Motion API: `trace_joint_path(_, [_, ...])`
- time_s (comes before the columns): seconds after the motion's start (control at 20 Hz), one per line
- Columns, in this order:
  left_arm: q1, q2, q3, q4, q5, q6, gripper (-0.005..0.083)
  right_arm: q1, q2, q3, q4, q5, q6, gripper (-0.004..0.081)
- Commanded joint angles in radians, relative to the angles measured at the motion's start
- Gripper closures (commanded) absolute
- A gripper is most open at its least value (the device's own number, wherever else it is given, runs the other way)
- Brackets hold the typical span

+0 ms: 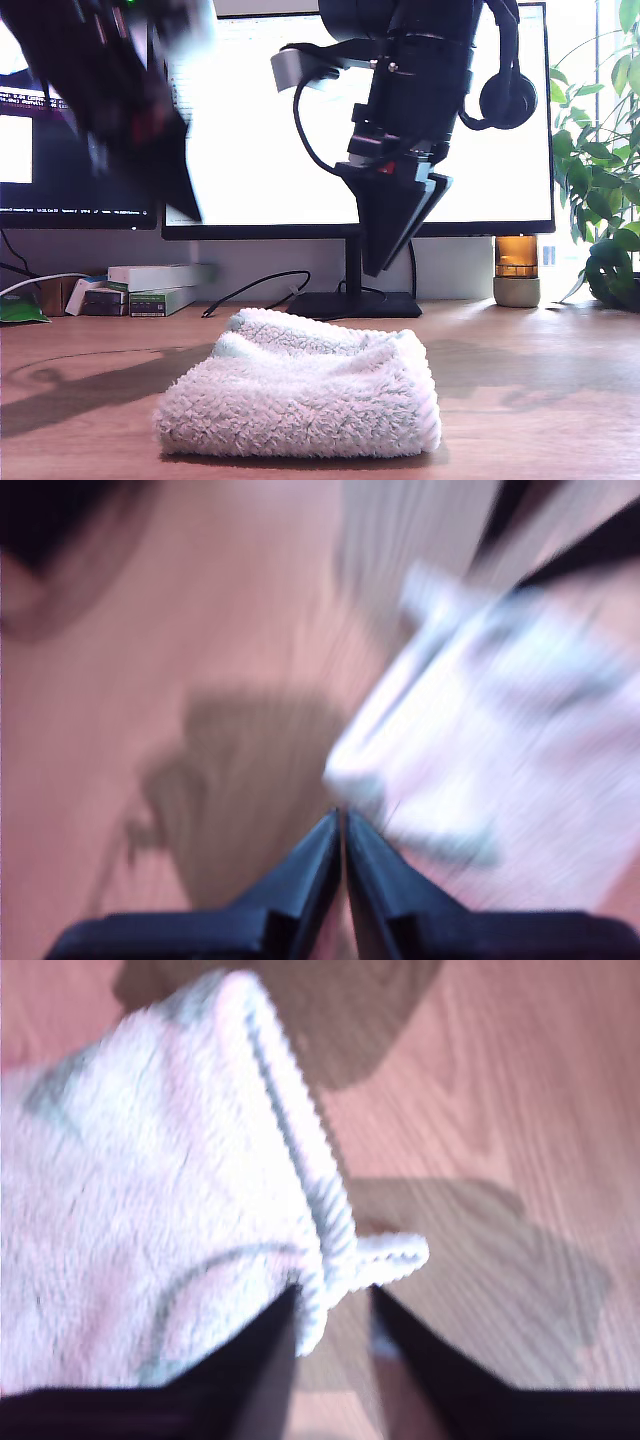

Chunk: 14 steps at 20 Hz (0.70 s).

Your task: Fold the tea towel to a neat square and place it to the right

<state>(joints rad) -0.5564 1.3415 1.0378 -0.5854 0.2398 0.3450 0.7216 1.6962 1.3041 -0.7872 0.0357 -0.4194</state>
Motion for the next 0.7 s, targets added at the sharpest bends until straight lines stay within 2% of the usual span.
trace_joint_path(0.0, [-0.003,-0.019,-0.02,0.022,0.014,0.003,0.0795,0.005,-0.013,0.006,0.043,-0.013,0.027,0.077])
trace_joint_path(0.1, [-0.002,-0.041,-0.02,0.039,0.026,-0.037,0.0795,0.005,-0.013,0.006,0.115,-0.073,0.143,0.077])
trace_joint_path(0.2, [-0.002,-0.067,-0.02,0.044,0.041,-0.035,0.0795,0.002,-0.016,0.005,0.137,-0.137,0.177,0.077])
trace_joint_path(0.4, [0.003,-0.142,-0.041,0.094,0.043,-0.071,0.0795,0.005,-0.041,-0.021,0.199,-0.141,0.217,0.077])
trace_joint_path(0.55, [0.023,-0.227,-0.133,0.163,0.044,-0.111,0.0795,0.013,-0.125,-0.114,0.306,-0.122,0.241,0.077])
trace_joint_path(0.65, [0.026,-0.311,-0.236,0.262,0.044,-0.15,0.0795,0.013,-0.201,-0.213,0.389,-0.122,0.249,0.077])
